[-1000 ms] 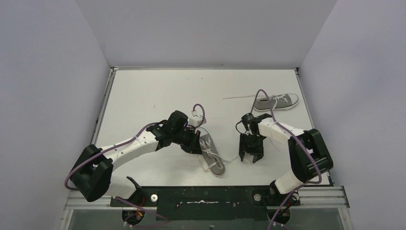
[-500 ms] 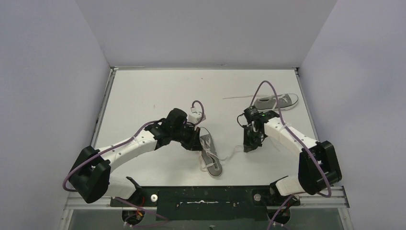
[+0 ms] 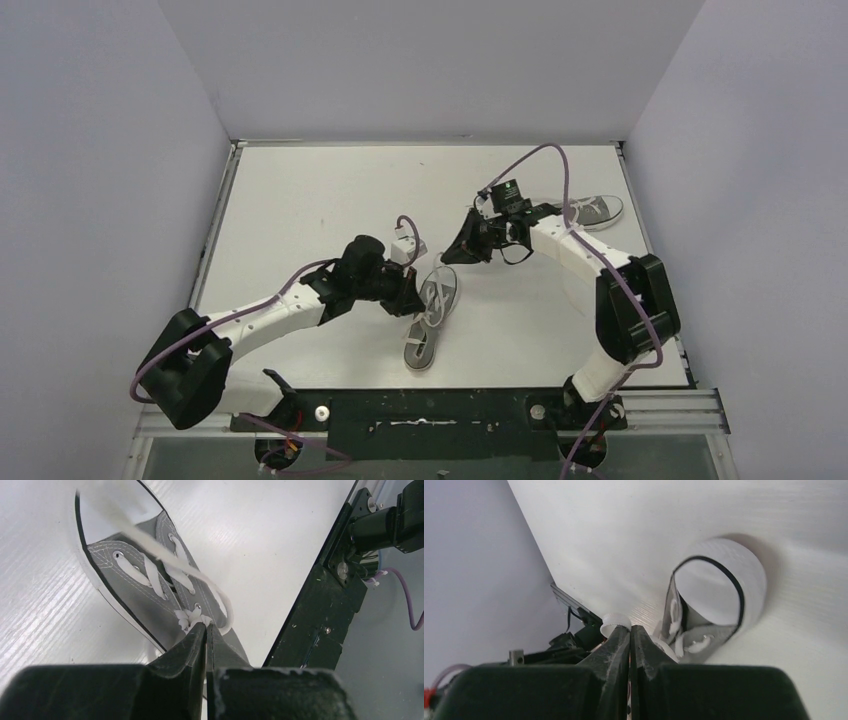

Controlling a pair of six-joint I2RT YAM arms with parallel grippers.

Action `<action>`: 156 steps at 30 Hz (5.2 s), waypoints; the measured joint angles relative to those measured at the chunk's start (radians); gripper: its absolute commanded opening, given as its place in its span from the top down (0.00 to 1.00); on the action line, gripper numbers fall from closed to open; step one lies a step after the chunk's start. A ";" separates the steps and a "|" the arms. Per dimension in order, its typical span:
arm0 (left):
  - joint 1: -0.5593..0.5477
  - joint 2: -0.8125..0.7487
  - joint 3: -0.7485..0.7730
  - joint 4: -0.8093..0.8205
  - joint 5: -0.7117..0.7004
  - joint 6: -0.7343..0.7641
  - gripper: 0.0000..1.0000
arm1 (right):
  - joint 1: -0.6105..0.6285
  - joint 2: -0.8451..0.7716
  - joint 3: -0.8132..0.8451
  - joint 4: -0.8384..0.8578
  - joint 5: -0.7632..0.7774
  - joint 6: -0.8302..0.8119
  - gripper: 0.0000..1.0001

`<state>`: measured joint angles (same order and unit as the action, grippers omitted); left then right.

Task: Tie the shoes
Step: Wrap the shoelace around the shoelace.

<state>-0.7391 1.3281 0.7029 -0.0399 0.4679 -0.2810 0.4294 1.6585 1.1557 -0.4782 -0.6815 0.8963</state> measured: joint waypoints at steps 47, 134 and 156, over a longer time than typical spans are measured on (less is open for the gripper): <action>0.042 0.108 0.080 -0.042 0.200 -0.115 1.00 | 0.124 0.140 0.030 -0.086 0.219 -0.123 0.47; 0.167 0.305 0.179 -0.023 0.321 -0.225 1.00 | 0.546 -0.406 -0.286 0.158 0.291 -1.099 1.00; 0.166 0.303 0.160 0.084 0.327 -0.329 1.00 | 0.072 -0.305 -0.390 0.114 0.180 -0.278 1.00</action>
<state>-0.5735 1.6314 0.8627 0.0437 0.7952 -0.6098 0.5011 1.3537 0.7658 -0.3637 -0.5018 0.6182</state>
